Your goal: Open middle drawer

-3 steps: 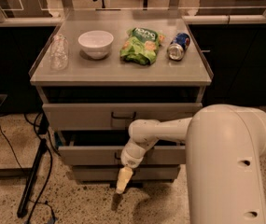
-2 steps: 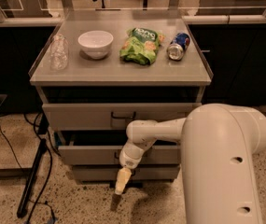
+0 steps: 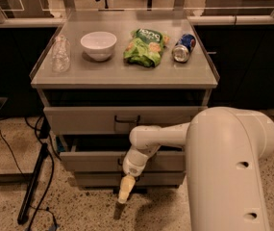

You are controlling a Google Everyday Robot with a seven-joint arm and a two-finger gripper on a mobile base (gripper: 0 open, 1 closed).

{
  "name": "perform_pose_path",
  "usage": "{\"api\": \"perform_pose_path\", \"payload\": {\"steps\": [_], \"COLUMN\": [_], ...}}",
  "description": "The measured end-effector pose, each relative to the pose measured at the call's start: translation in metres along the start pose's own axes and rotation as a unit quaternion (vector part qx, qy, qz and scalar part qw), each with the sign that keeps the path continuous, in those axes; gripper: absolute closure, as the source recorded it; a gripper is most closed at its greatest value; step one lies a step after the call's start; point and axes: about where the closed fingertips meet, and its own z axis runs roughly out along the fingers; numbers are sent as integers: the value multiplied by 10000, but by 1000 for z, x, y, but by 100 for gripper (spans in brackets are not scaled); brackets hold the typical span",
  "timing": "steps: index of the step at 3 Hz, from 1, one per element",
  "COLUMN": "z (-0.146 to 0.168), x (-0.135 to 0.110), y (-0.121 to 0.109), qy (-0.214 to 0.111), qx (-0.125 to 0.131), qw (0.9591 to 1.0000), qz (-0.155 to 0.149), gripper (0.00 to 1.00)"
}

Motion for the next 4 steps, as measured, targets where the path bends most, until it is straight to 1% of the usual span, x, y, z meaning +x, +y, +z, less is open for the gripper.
{"api": "perform_pose_path", "payload": {"steps": [1,2,3,4], "z": [-1,-1,5,2], "x": [7,7,11,10], "y": [14,14,35,36], "qy": [25,25,126,124], "qx": [-82,-86,-355,-355], "qw": [9999,9999,9993,9993], "qz": [68,66,51,52], "gripper": [0,0,0,0]}}
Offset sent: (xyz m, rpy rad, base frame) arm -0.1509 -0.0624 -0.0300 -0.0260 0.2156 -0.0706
